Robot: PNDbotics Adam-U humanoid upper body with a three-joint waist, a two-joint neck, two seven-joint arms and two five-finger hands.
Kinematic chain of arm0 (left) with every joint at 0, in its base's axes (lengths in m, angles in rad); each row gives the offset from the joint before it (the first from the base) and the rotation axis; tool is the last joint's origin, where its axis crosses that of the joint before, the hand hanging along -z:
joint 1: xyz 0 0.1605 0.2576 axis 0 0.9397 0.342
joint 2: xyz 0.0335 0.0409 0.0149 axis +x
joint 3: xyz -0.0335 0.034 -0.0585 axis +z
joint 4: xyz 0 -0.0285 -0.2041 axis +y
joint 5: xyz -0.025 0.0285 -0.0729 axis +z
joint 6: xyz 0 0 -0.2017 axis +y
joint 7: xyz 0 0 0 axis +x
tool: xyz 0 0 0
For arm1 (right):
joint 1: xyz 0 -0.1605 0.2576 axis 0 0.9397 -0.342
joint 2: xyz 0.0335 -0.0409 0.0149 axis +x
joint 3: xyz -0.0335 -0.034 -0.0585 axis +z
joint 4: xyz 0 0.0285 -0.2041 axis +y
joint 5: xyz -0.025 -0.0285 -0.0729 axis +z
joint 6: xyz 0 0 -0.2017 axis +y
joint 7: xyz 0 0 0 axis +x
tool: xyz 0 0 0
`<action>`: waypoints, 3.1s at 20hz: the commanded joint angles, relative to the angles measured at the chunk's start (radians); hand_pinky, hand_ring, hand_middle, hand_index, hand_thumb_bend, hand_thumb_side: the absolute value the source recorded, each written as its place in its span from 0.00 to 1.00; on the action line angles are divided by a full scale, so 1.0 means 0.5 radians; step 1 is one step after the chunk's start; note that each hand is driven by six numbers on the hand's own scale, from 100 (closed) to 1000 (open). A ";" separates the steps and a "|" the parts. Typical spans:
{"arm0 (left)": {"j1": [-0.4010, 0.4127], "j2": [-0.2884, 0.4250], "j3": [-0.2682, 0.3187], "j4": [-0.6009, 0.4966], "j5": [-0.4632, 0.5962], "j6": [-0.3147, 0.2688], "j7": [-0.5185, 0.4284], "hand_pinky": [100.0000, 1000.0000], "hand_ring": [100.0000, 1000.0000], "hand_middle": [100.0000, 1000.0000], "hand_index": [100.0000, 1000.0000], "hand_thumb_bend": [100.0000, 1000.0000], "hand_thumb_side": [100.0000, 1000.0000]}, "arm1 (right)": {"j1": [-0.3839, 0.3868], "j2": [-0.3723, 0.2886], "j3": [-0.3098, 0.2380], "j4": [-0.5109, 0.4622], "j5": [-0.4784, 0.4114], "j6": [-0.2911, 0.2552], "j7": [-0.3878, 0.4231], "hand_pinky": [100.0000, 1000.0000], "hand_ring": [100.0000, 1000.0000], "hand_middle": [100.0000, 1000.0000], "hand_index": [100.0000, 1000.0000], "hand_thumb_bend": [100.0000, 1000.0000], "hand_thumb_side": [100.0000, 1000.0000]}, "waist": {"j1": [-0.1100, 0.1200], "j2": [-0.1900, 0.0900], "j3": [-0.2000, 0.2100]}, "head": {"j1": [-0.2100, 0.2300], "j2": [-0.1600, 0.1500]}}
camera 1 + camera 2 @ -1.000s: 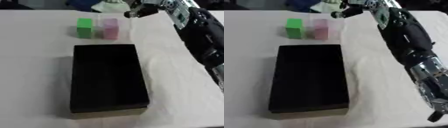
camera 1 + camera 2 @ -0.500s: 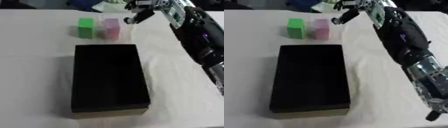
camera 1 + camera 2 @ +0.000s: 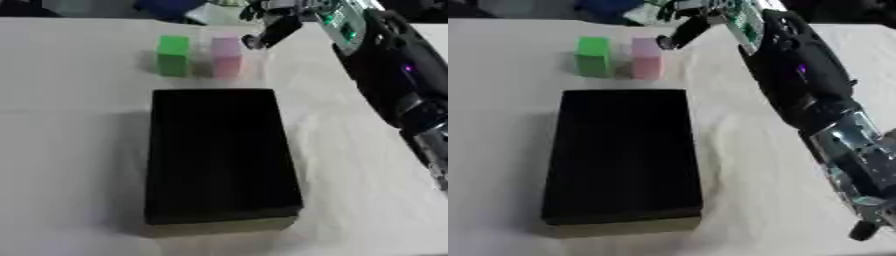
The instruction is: Pick up objects on the table and place them in the box.
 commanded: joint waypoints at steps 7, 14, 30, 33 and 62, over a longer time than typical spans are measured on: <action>-0.027 0.040 -0.002 -0.034 0.003 -0.003 -0.016 0.75 0.76 0.80 0.80 0.11 1.00 | -0.070 -0.018 0.009 -0.041 0.191 -0.021 -0.023 0.96 0.99 0.95 1.00 0.29 0.75 | -0.011 -0.024 0.021 | -0.013 -0.017; -0.031 0.048 -0.005 -0.034 -0.003 -0.004 -0.020 0.75 0.76 0.80 0.80 0.11 1.00 | -0.072 -0.018 -0.023 -0.012 0.296 -0.073 -0.067 0.96 0.99 0.95 1.00 0.26 0.73 | -0.031 0.003 0.047 | -0.026 -0.034; -0.041 0.068 -0.013 -0.034 -0.020 -0.007 -0.032 0.75 0.76 0.79 0.80 0.10 1.00 | -0.091 -0.036 -0.066 0.035 0.328 -0.081 -0.070 0.96 1.00 0.97 1.00 0.22 0.70 | -0.073 0.060 0.137 | -0.107 -0.096; -0.041 0.071 -0.012 -0.034 -0.024 -0.008 -0.031 0.75 0.76 0.80 0.80 0.10 1.00 | -0.086 -0.049 -0.088 0.057 0.366 -0.073 -0.075 0.96 1.00 0.97 1.00 0.10 0.60 | -0.078 0.070 0.153 | -0.117 -0.109; -0.029 0.095 -0.010 -0.034 -0.069 0.003 -0.070 0.75 0.76 0.80 0.80 0.09 1.00 | -0.088 -0.163 -0.150 0.037 0.228 0.060 0.113 0.97 1.00 0.99 1.00 0.03 0.72 | -0.098 0.128 0.213 | -0.133 -0.144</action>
